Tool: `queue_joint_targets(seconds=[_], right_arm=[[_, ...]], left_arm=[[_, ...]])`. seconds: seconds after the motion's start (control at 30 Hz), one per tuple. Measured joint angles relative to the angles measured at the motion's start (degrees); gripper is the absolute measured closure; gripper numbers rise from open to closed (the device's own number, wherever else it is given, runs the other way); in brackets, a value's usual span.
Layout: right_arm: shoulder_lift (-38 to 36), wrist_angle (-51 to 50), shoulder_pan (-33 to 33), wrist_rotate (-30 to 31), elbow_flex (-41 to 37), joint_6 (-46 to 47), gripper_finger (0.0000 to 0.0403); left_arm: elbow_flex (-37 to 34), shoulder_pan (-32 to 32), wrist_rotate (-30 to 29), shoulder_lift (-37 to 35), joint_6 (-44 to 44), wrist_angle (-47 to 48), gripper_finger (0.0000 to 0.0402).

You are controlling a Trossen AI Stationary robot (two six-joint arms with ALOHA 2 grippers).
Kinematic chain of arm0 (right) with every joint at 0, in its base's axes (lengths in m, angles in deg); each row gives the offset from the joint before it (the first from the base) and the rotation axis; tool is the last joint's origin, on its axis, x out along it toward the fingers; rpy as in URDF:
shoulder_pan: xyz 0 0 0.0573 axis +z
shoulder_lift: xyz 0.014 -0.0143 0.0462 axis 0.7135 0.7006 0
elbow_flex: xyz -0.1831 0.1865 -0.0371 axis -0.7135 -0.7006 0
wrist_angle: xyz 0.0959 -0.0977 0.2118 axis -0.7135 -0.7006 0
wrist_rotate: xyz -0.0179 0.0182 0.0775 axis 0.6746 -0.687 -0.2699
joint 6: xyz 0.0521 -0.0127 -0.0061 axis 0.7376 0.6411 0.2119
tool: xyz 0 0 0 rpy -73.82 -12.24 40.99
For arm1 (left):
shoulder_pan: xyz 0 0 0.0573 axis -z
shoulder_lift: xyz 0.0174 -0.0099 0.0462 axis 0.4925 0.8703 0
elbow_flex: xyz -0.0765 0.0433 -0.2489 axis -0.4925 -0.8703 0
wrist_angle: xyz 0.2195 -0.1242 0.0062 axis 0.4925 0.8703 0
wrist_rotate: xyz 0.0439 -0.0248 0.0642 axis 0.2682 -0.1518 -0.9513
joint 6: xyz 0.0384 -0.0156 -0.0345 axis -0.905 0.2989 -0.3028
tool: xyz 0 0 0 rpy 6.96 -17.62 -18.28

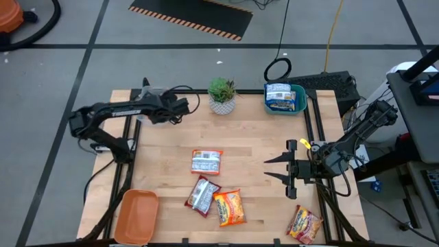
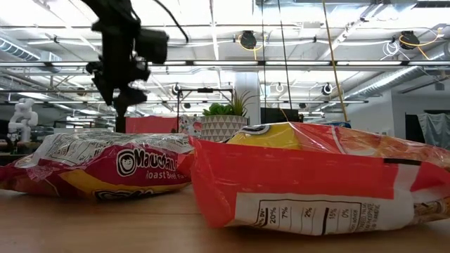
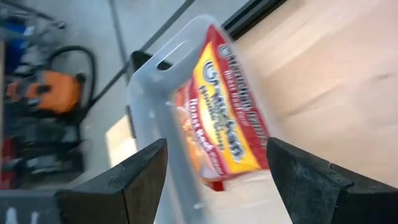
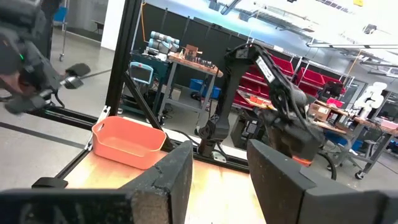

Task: Sort Maruchan noodles
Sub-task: Put the left red noodle pack into the transparent bin

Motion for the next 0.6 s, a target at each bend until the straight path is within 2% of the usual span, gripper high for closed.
queue_joint_targets(seconds=[0.27, 0.6], right_arm=[[0.0, 0.0, 0.0, 0.0, 0.0, 0.0, 0.0257], [0.0, 0.4, -0.1, 0.7, 0.0, 4.5, 0.0257]], left_arm=[[0.0, 10.0, 4.5, -8.8, 1.1, -3.5, 0.0124], [0.0, 25.5, 4.6, -10.4, 2.9, -6.4, 0.0124]])
